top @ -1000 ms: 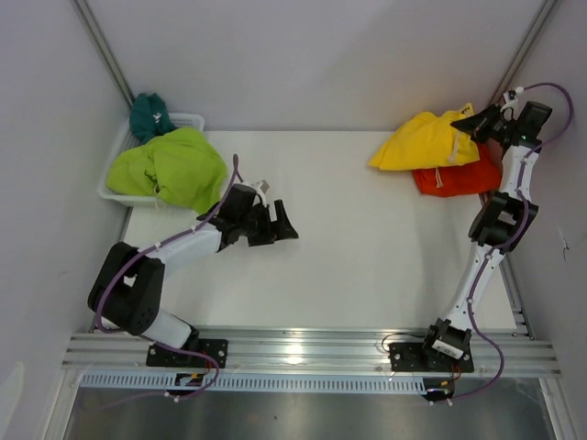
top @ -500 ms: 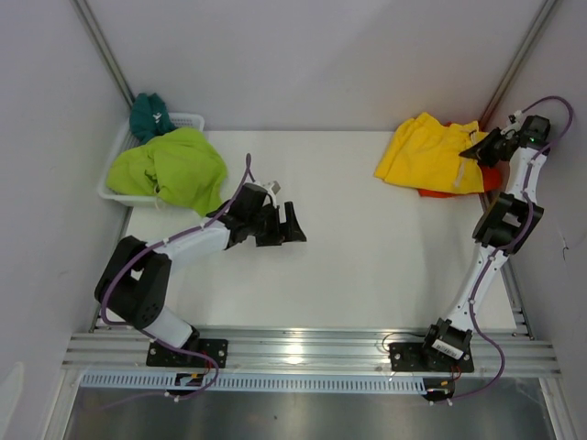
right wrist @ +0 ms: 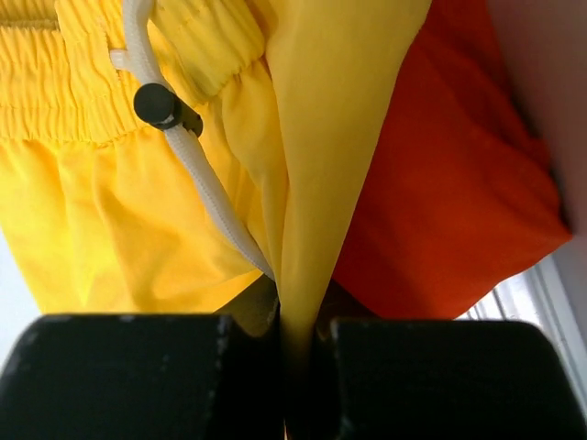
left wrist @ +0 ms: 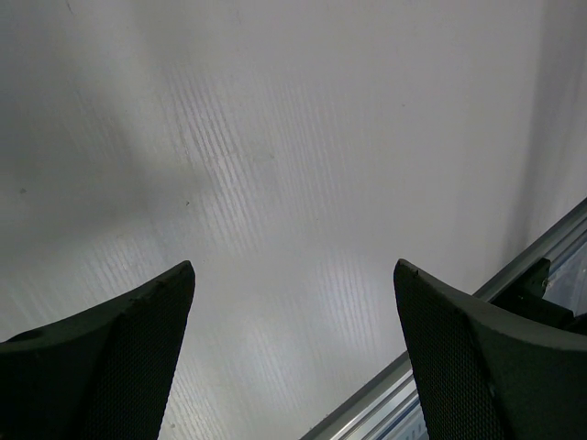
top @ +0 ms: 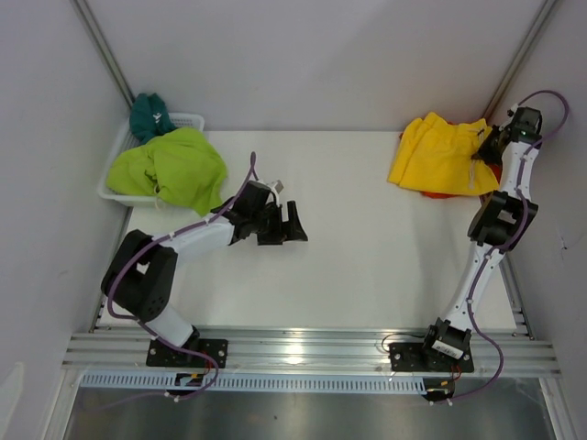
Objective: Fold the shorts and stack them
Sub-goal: Neatly place the folded shorts to the corner
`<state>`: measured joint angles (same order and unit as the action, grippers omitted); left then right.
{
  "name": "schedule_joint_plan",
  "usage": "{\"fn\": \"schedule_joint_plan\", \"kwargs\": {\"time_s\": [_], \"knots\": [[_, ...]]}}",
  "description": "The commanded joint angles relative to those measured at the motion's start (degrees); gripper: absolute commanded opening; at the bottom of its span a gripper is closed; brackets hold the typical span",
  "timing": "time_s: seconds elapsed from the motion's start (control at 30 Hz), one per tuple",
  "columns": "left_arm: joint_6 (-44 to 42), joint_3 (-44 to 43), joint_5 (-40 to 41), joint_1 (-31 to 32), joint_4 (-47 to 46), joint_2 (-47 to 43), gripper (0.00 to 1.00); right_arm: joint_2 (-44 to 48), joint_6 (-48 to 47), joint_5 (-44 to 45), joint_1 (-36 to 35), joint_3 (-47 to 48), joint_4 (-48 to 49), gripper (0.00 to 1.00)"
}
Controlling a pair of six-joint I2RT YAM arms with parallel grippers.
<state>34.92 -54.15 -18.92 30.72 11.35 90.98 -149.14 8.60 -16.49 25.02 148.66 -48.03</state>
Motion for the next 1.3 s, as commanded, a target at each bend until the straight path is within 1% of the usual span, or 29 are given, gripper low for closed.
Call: {"fn": "schedule_joint_plan", "kwargs": {"time_s": [0.0, 0.23, 0.53, 0.63, 0.67, 0.73, 0.8, 0.83, 0.87, 0.93, 0.97, 1.0, 1.07, 1.27], "knots": [[-0.7, -2.4, -1.6, 0.5, -0.3, 1.0, 0.9, 5.3, -2.3, 7.5, -0.1, 3.0, 8.6, 0.0], [-1.2, -3.9, -2.1, 0.6, 0.4, 2.4, 0.9, 4.6, -3.9, 13.3, -1.3, 2.8, 16.3, 0.0], [-2.3, -4.6, -3.1, 0.7, 1.0, 3.6, 0.9, 0.4, -6.0, 15.6, -2.9, 0.6, 21.7, 0.0], [-2.6, -4.7, -3.3, 0.6, 1.0, 3.9, 0.9, -1.4, -7.4, 16.3, -3.8, -0.4, 22.5, 0.02], [-2.7, -4.6, -3.4, 0.6, 1.0, 3.9, 0.9, -1.8, -7.5, 16.5, -4.0, -0.8, 22.8, 0.07], [-2.7, -4.2, -3.7, 0.7, 0.7, 3.9, 0.9, -2.4, -8.0, 16.0, -4.5, -1.8, 22.6, 0.1], [-2.7, -3.9, -3.9, 0.6, 0.5, 3.9, 0.9, -2.8, -8.3, 16.2, -5.1, -2.6, 21.9, 0.16], [-2.7, -3.5, -4.0, 0.6, 0.3, 3.7, 0.9, -2.7, -8.3, 16.1, -5.2, -3.1, 21.7, 0.23], [-2.7, -3.4, -4.1, 0.6, 0.1, 3.6, 0.9, -2.6, -9.9, 16.2, -5.5, -3.6, 21.5, 0.44], [-2.7, -2.8, -4.5, 0.6, -0.2, 3.3, 0.9, -1.8, -11.0, 19.6, -6.5, -5.1, 21.4, 0.69], [-2.7, -2.6, -4.5, 0.6, -0.3, 3.2, 0.9, -1.3, -11.1, 20.8, -6.7, -5.4, 21.4, 0.84], [-2.7, -2.5, -4.6, 0.7, -0.3, 3.2, 0.9, -0.9, -11.1, 22.1, -7.0, -5.7, 21.9, 0.88], [-3.0, -2.2, -4.3, 0.7, -0.2, 2.4, 0.9, 1.5, -11.0, 24.0, -7.1, -6.2, 22.6, 0.93], [-3.3, -1.7, -3.4, 0.6, 0.8, 0.2, 0.91, 9.4, -10.4, 27.2, -7.1, -5.8, 25.6, 0.96]]}}
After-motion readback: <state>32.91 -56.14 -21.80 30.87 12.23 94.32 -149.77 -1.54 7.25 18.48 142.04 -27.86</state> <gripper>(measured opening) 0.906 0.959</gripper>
